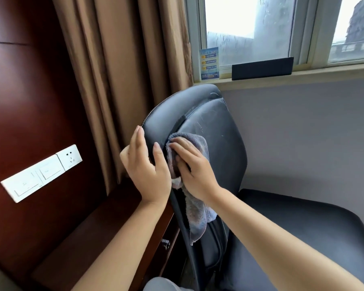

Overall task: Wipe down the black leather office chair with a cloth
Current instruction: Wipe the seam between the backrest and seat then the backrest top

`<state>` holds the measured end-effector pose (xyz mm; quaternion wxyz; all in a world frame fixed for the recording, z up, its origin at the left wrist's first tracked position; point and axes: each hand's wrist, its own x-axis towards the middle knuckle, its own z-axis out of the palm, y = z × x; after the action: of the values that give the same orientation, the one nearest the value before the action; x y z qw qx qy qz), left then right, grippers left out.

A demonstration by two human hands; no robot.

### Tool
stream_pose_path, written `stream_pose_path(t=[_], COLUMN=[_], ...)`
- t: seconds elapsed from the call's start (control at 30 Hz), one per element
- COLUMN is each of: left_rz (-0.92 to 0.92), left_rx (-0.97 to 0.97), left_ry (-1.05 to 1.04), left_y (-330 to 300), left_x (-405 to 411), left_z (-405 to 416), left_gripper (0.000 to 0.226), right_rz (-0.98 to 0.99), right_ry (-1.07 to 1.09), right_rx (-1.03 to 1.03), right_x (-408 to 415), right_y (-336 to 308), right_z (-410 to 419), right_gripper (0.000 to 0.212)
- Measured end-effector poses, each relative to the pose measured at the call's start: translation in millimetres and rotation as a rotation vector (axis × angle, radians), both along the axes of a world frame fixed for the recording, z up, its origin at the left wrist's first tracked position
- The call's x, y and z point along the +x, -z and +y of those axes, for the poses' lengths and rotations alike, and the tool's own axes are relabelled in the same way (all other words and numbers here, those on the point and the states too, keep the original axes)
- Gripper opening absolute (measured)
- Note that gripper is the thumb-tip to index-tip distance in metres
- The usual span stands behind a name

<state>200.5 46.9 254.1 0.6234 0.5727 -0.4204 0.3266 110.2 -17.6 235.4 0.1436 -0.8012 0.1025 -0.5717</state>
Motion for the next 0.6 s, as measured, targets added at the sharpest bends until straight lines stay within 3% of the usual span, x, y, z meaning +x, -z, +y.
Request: stream_pose_path(t=[0.13,0.27,0.43,0.5,0.6], left_rz=[0.041,-0.011,-0.054,-0.031,-0.029], left_rx=[-0.029,-0.003,0.064,0.07,0.089], left_ry=[0.085,0.07,0.005,0.017,-0.001], left_y=[-7,-16,-27,-29,-28], left_x=[-4,3,12,13,14], left_z=[-8,-17,-27,-29,-31], left_gripper=[0.046,0.041,0.034,0.034,0.035], right_rz=[0.045,0.055,0.086,0.122,0.092], right_ry=[-0.027,-0.025,-0.046,-0.003,0.027], right_rx=[-0.083,0.016,-0.128,-0.046,0.053], right_x=[-1,3,-1,-2,1], right_y=[-3,-8,-8,-15,-15], right_z=[-18,-26,-29,-45,-50], right_gripper=[0.025,0.024,0.029,0.039,0.035])
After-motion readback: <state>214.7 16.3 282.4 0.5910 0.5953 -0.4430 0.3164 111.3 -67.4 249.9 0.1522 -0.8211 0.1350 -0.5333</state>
